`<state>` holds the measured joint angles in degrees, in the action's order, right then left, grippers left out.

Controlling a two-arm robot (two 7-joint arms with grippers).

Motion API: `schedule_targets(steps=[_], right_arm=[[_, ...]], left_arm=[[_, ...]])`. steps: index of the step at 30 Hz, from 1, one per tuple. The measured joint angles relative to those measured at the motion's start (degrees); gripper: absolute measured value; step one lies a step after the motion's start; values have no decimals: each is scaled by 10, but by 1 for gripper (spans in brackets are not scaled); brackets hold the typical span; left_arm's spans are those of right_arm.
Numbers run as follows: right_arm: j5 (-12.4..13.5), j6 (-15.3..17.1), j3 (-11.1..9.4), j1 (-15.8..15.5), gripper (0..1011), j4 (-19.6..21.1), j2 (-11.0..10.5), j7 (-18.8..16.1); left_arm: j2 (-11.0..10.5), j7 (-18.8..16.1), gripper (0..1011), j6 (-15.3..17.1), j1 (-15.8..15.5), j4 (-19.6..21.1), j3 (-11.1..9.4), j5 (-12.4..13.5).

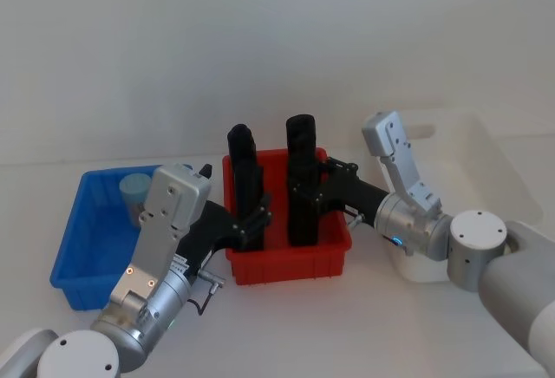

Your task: Pick the cotton swabs from the blue box and place them into the white box.

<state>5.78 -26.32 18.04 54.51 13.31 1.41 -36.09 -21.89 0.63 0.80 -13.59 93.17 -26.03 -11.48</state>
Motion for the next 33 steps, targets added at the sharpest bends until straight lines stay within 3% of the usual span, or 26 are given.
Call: schedule_targets(steps=[8,14,17,21,24,27,33], right_arm=[[8,-28,-11,14,499,-28,4,-5],[17,-43,-21,12,465,-19,2,-9],[23,-42,-27,-2,451,12,-2,-9],[32,-18,-37,-45,425,102,-15,-8],[36,-5,-40,-63,413,142,-20,-6],[43,13,-46,-93,392,206,-30,-2],[54,35,-52,-127,364,279,-40,8]], left_arm=[[0,0,1004,0,0,0,0,0],[0,0,1004,0,0,0,0,0],[0,0,1004,0,0,0,0,0],[0,0,1004,0,0,0,0,0],[0,0,1004,0,0,0,0,0],[0,0,1004,0,0,0,0,0],[0,0,1004,0,0,0,0,0]])
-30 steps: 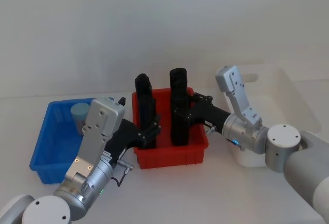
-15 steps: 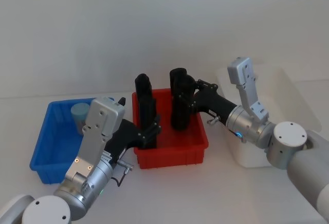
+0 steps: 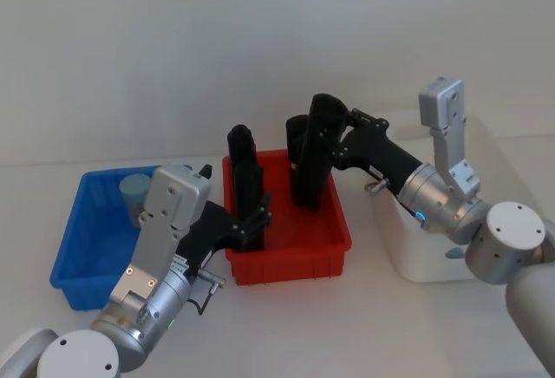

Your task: Pick the cotton swabs from the blue box and place them into the white box.

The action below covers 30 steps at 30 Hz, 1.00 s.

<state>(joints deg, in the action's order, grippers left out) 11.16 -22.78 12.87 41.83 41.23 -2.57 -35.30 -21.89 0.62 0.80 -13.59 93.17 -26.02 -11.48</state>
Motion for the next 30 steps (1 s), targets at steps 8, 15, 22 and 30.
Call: schedule_targets(steps=[8,15,22,30], right_arm=[[9,32,-10,-48,364,101,-16,34],[13,72,-20,-93,364,190,-32,81],[15,121,-31,-137,364,273,-49,133],[16,182,-42,-179,364,349,-65,188]], left_arm=[[0,0,1004,0,0,0,0,0],[0,0,1004,0,0,0,0,0],[0,0,1004,0,0,0,0,0],[0,0,1004,0,0,0,0,0]])
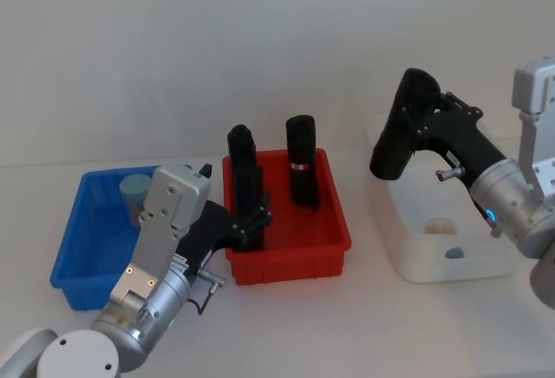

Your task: Pick the cotton swabs from the blue box and place them into the white box.

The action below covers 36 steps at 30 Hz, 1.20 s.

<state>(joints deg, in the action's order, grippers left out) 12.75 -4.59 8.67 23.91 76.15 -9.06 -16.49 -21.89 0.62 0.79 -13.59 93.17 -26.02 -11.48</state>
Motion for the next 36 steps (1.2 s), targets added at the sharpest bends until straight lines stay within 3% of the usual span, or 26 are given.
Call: schedule_targets(steps=[12,18,36], right_arm=[[-2,80,-8,-37,364,54,-12,58],[-4,103,-9,-47,364,61,-15,74],[-8,129,-12,-62,862,67,-19,96]], left_arm=[[0,0,1004,0,0,0,0,0],[0,0,1004,0,0,0,0,0],[0,0,1004,0,0,0,0,0]])
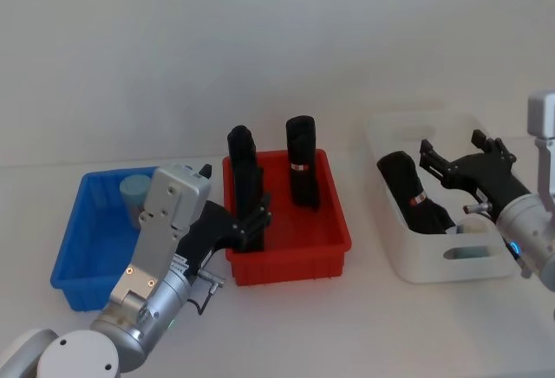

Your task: Pick the cotton swabs from the blue box and place them into the white box.

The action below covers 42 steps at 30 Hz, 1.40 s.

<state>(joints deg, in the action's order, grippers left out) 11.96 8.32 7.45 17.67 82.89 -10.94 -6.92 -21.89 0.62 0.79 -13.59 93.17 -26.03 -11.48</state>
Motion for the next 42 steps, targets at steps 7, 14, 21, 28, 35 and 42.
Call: schedule_targets(steps=[7,14,21,28,35,42], right_arm=[[0,1,-1,-2,1001,1,-1,2],[0,2,-1,-4,1001,2,-1,4],[0,2,-2,-4,1001,3,-1,5],[0,3,-2,-5,1001,3,-2,5],[0,3,-2,-5,1001,3,-2,6],[0,3,-2,-5,1001,3,-2,6]], left_arm=[[0,0,1004,0,0,0,0,0],[0,0,1004,0,0,0,0,0],[0,0,1004,0,0,0,0,0],[0,0,1004,0,0,0,0,0],[0,0,1004,0,0,0,0,0],[0,0,1004,0,0,0,0,0]])
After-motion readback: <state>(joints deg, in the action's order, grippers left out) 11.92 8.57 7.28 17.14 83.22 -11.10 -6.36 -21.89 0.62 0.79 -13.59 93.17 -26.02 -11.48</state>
